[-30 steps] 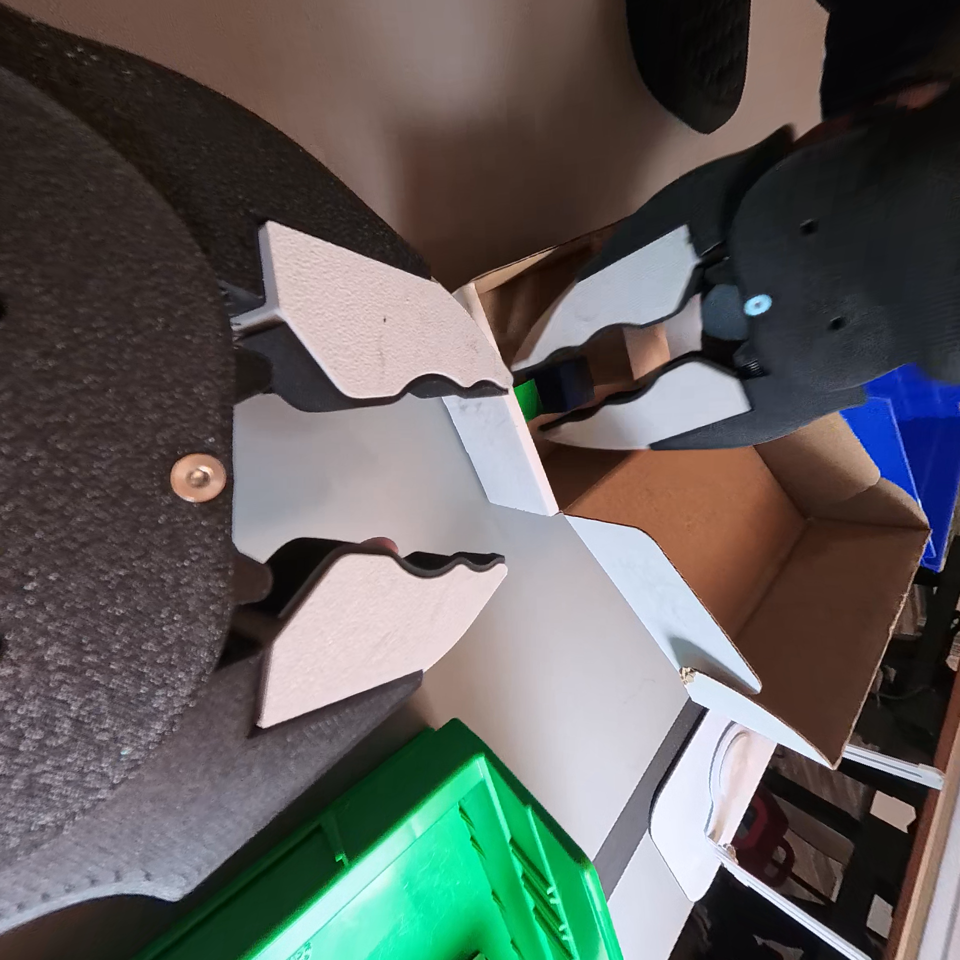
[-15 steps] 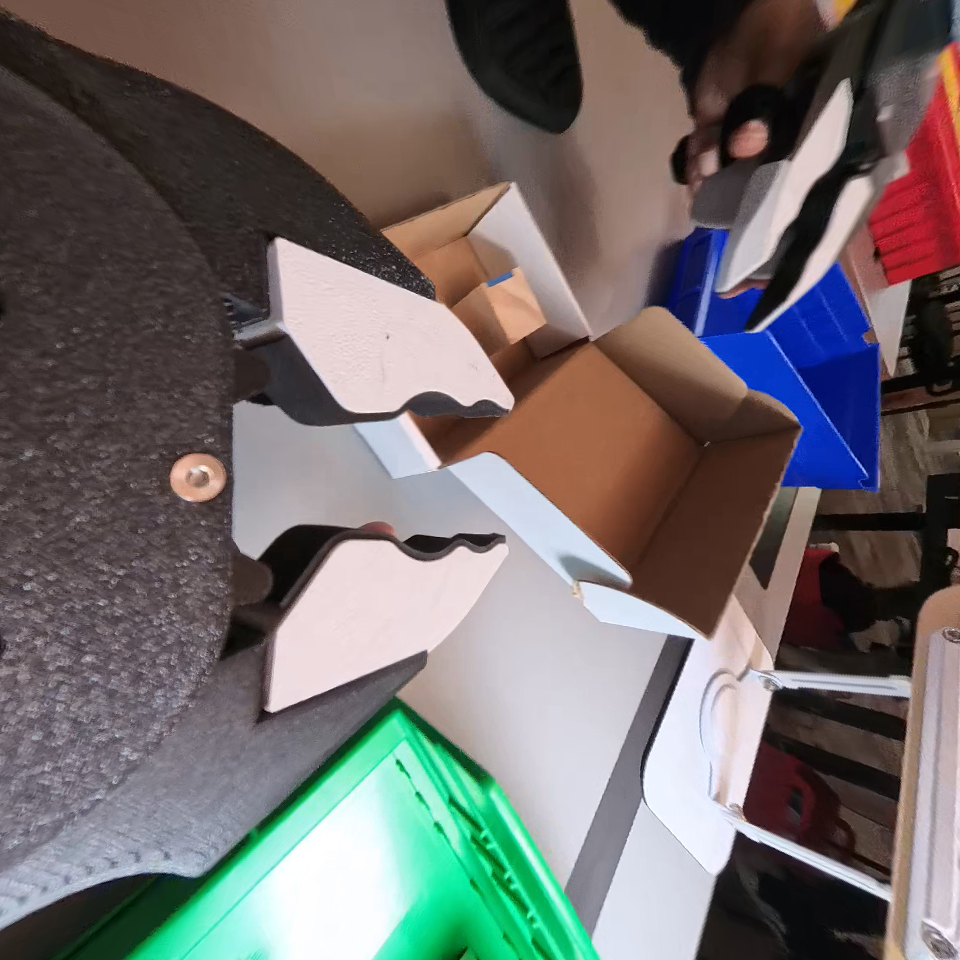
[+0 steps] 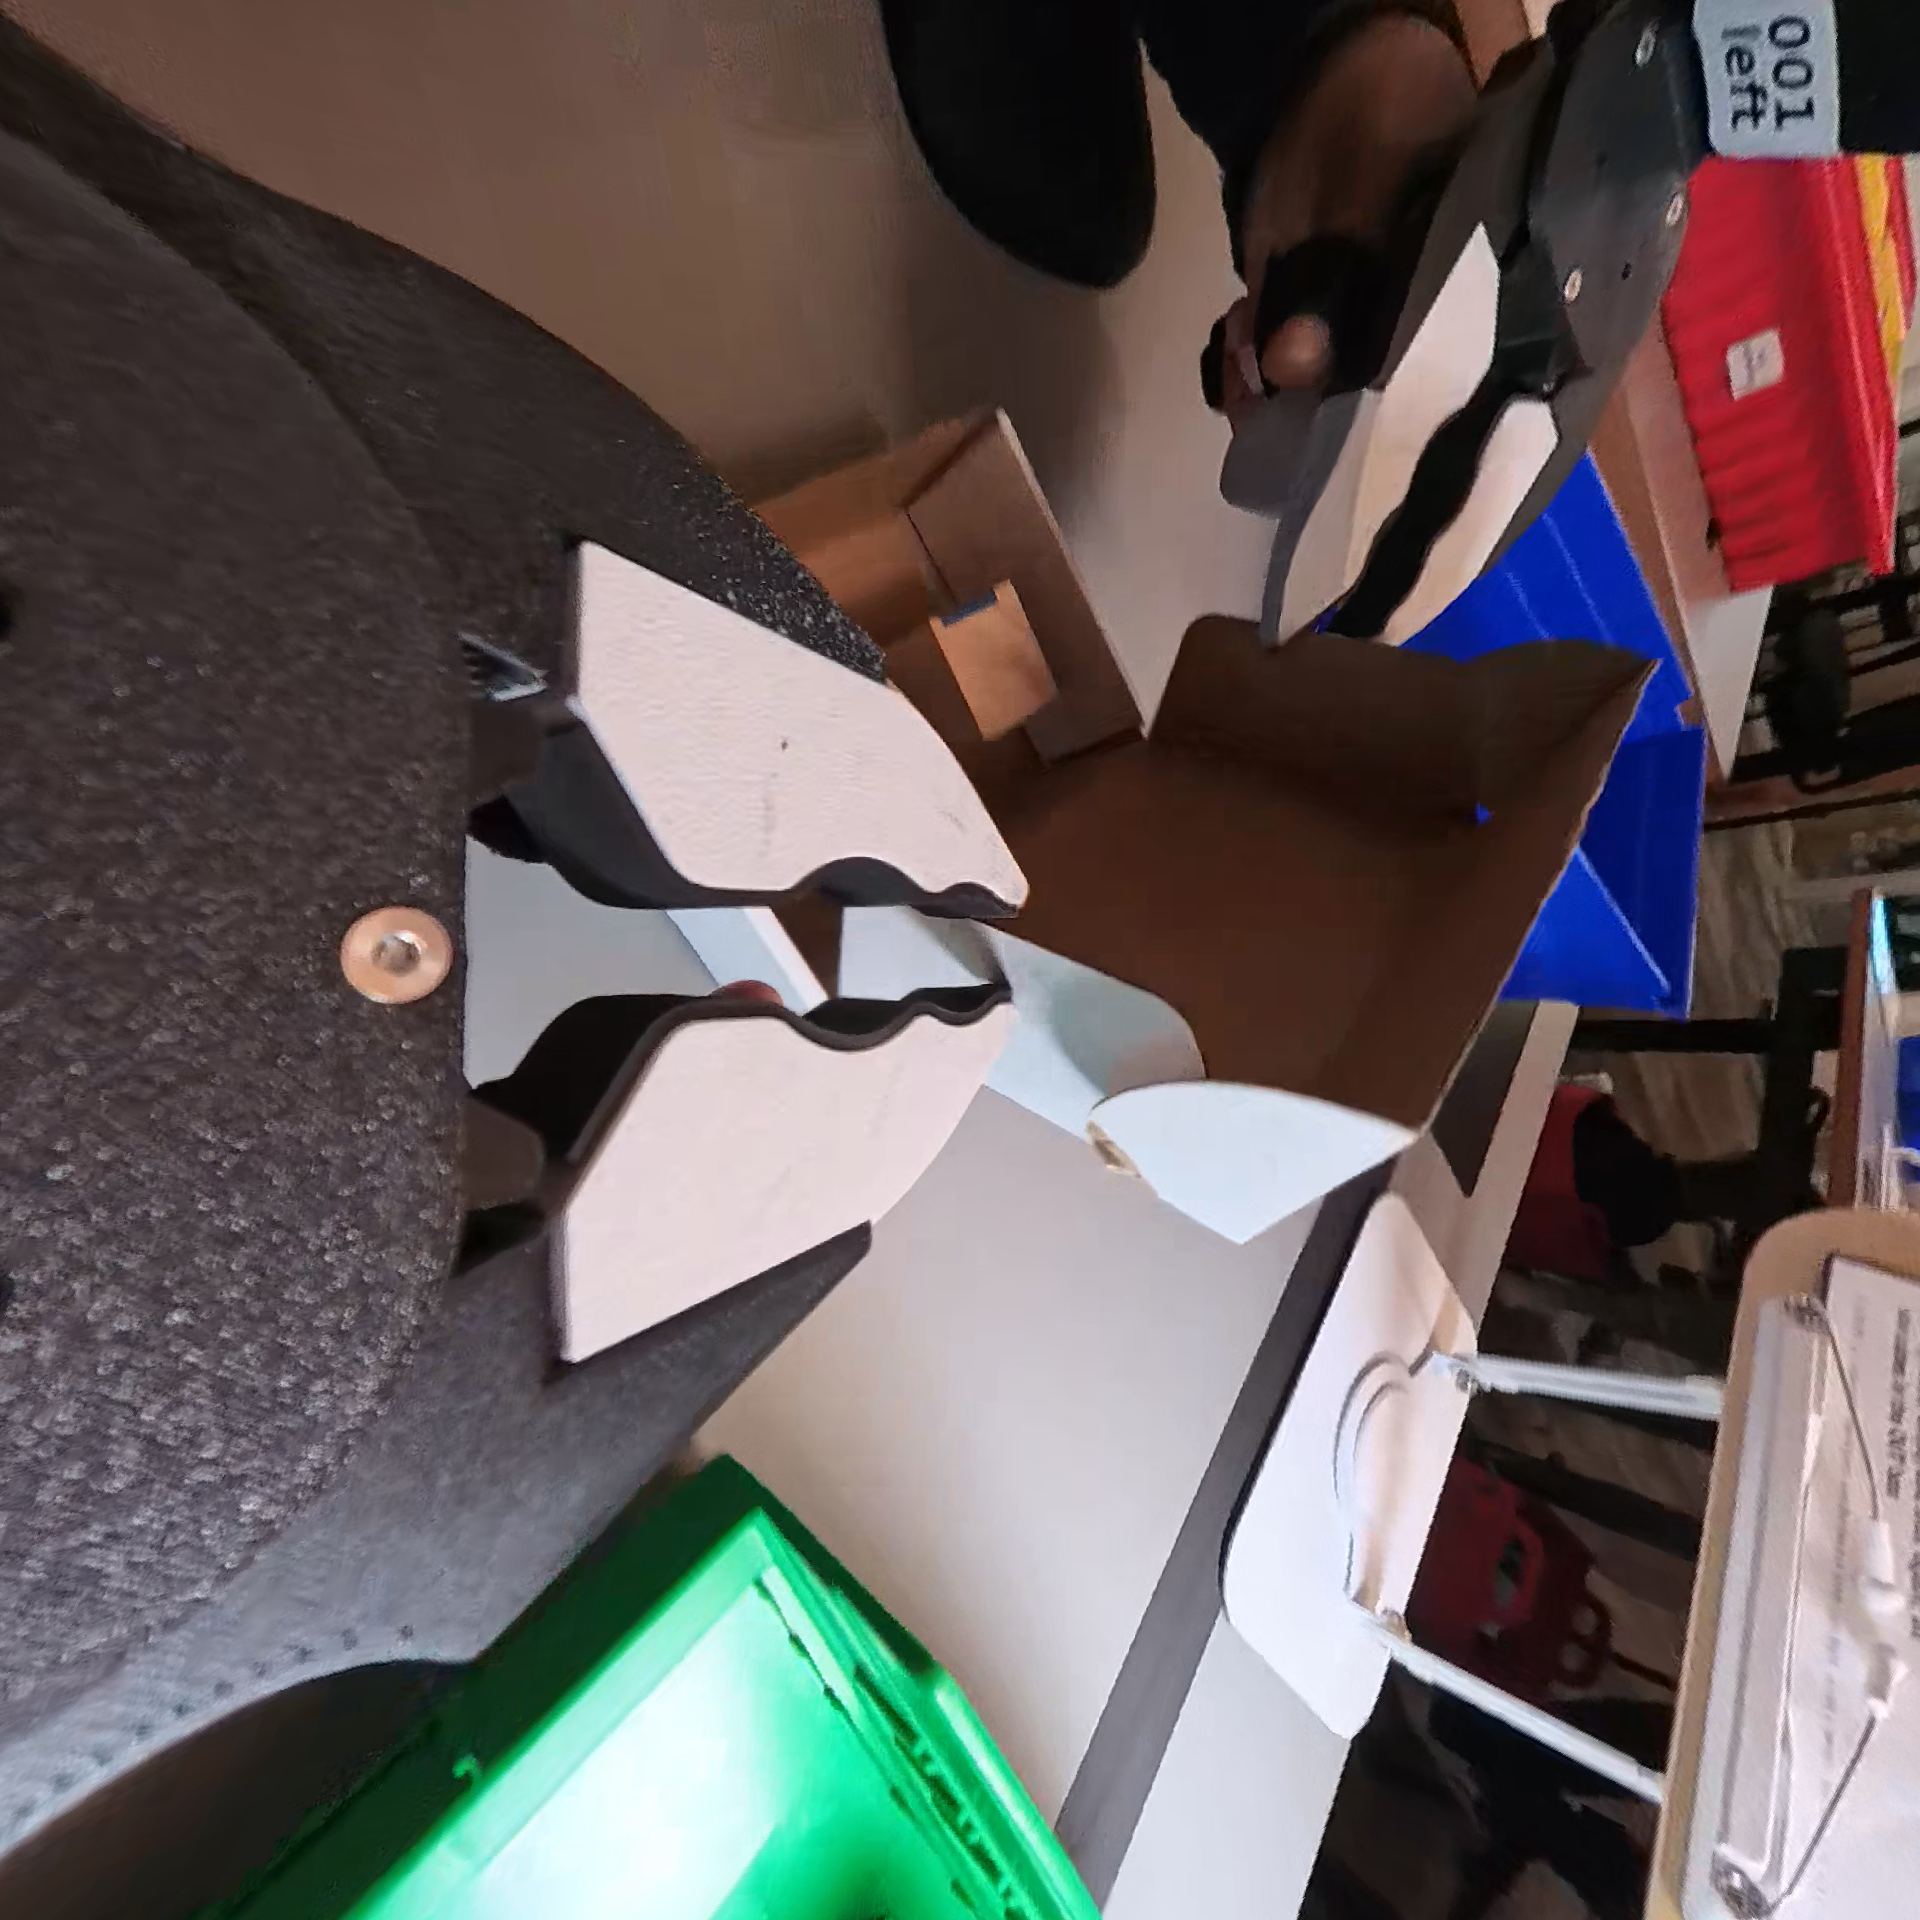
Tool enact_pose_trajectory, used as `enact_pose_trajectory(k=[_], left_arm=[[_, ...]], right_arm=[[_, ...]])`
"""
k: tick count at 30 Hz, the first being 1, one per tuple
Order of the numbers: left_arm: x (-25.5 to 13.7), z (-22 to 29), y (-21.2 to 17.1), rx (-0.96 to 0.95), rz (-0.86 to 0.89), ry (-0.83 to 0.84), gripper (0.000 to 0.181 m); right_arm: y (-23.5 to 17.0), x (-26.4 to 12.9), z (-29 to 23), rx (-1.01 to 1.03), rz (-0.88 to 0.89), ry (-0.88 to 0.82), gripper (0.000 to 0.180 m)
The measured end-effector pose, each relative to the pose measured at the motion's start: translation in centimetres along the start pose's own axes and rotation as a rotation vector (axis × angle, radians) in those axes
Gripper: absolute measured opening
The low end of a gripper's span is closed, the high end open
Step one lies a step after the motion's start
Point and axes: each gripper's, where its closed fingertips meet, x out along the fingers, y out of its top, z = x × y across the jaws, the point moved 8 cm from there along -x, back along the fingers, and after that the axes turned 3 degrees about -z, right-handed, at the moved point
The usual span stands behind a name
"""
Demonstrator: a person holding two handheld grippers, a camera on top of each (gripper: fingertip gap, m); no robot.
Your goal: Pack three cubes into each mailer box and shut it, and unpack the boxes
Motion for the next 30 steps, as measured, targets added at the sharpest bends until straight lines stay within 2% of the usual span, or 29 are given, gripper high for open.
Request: enact_pose_trajectory(k=[6,11,16,20,23,26,30], left_arm=[[-1.3,3.4,-3.8,0.126,-0.059,-0.118,0.013],[-3.2,4.2,-5.6,0.194,-0.109,-0.221,0.035],[-5.5,4.0,-4.7,0.336,-0.039,-0.061,0.052],[-5.3,5.8,-3.0,0.493,0.001,0.047,0.066],[-4.3,7.2,-2.2,0.592,0.029,0.118,0.068],[-3.7,8.1,-2.1,0.674,0.023,0.157,0.053],[-3.5,9.1,-3.5,0.631,-0.059,0.098,0.052]], right_arm=[[-3.1,-1.7,-3.2,-0.147,-0.1,0.073,0.014],[-4.1,-3.6,-3.8,-0.231,-0.167,0.135,0.03],[-3.0,-5.9,-3.3,-0.446,-0.177,-0.016,0.054],[-1.7,-5.2,-4.5,-0.714,-0.219,-0.128,0.069],[-1.2,-3.9,-5.5,-0.827,-0.206,-0.151,0.065],[-1.2,-3.4,-6.3,-0.907,-0.207,-0.148,0.05],[-2.4,-3.9,-7.0,-0.892,-0.295,-0.057,0.047]])
